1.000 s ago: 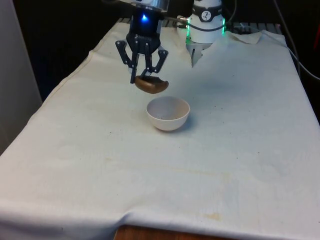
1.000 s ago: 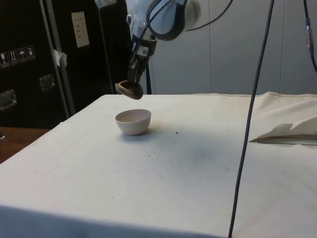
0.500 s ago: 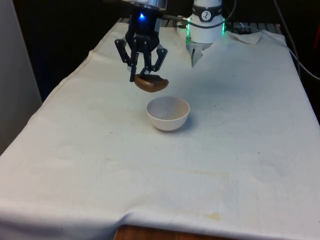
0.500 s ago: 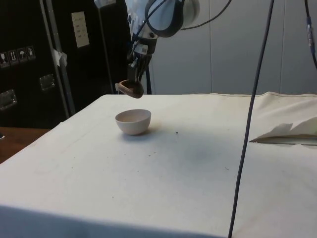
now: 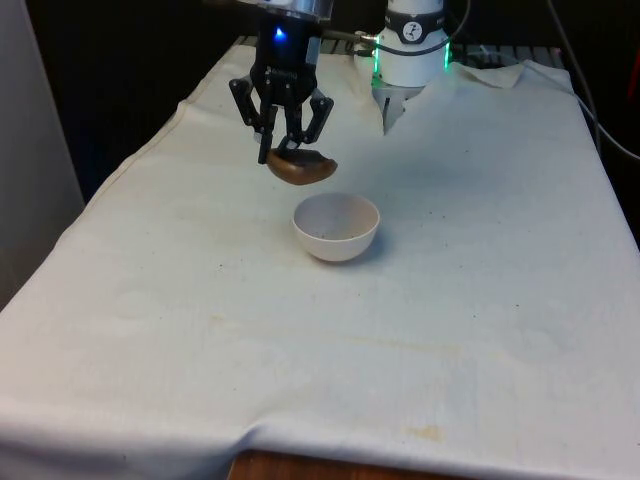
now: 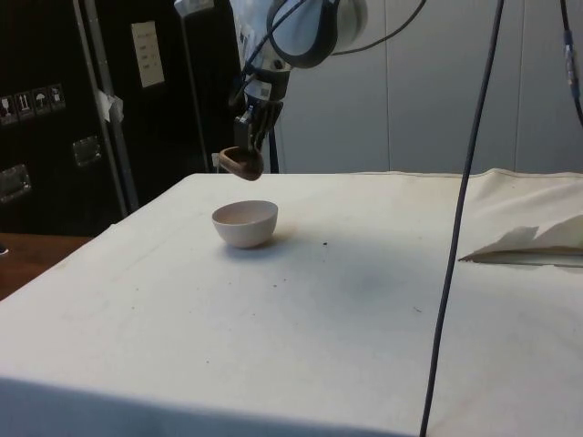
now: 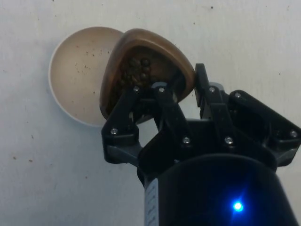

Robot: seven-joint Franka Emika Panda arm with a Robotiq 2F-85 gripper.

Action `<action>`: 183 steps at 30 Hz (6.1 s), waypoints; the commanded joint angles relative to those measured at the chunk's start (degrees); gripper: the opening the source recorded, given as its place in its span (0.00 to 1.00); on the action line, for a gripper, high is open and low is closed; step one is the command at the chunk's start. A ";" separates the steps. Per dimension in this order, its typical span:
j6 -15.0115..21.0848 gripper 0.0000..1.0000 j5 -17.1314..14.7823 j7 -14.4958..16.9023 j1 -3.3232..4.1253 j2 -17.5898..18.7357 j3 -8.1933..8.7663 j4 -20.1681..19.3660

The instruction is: Pour the coffee beans from the cup into the bowl.

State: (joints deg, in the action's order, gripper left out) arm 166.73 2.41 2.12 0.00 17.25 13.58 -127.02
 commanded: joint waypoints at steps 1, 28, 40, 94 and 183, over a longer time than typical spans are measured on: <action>-0.40 0.05 1.32 -1.60 0.86 0.46 1.49 0.46; -1.60 0.05 1.38 -9.17 0.86 1.03 1.89 0.92; -2.06 0.05 1.43 -12.38 0.92 1.55 2.06 1.32; -3.61 0.05 16.79 -30.77 1.38 3.90 5.39 5.04; -13.41 0.05 64.06 -76.26 3.27 -2.29 1.55 3.32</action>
State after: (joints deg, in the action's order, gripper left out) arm 153.38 64.80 -72.48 2.75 15.36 14.55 -123.76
